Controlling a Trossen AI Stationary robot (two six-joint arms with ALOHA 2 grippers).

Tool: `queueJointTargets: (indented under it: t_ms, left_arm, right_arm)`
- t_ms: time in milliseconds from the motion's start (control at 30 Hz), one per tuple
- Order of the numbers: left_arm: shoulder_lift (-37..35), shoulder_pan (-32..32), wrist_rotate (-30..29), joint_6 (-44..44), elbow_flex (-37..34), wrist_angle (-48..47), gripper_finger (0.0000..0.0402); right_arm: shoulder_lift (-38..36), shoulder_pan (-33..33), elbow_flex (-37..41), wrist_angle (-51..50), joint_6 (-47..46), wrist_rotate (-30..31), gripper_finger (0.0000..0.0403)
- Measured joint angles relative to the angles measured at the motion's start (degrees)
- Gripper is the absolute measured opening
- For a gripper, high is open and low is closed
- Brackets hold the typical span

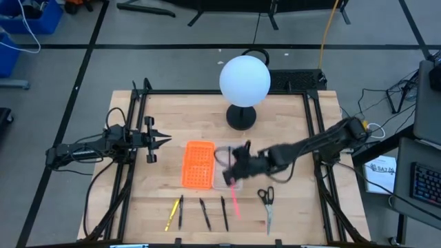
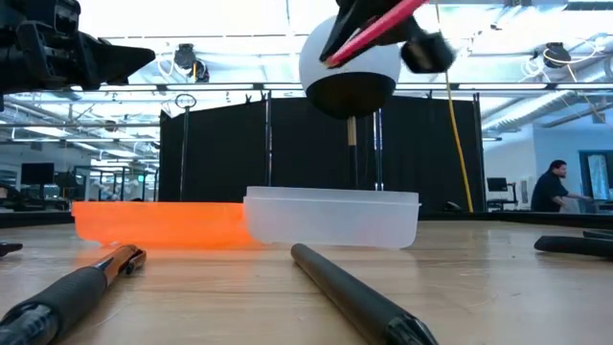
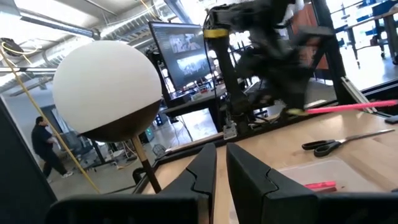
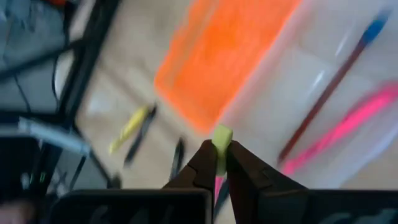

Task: Pick & place school supplies into a supply box
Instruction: Put the pink pencil into the supply box

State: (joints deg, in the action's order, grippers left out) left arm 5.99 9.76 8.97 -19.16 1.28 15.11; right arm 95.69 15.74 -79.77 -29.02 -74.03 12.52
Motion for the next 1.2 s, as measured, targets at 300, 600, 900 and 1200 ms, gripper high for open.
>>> queueJointTargets:
  t_ms: [300, 600, 900, 1200]
  left_arm:
    - [-0.01, 0.00, -0.08, 0.45, 0.00, -0.80, 0.0047]
    - [-0.01, 0.01, -4.12, -0.15, 0.00, -2.60, 0.0047]
    - [-0.01, 0.01, -6.08, 0.85, 0.00, -4.28, 0.0047]
    - [-0.01, -0.04, -6.02, 3.78, -0.01, -4.56, 0.0047]
  right_arm:
    - [2.86, -10.95, -0.04, 2.81, 7.45, 0.22, 0.0012]
    - [11.60, -18.04, -0.05, 9.58, 10.71, -7.82, 0.0012]
    - [16.45, -19.23, -0.08, 9.28, 10.10, -12.63, 0.0012]
    - [16.79, -19.44, -0.06, 6.28, 8.78, -10.49, 0.0013]
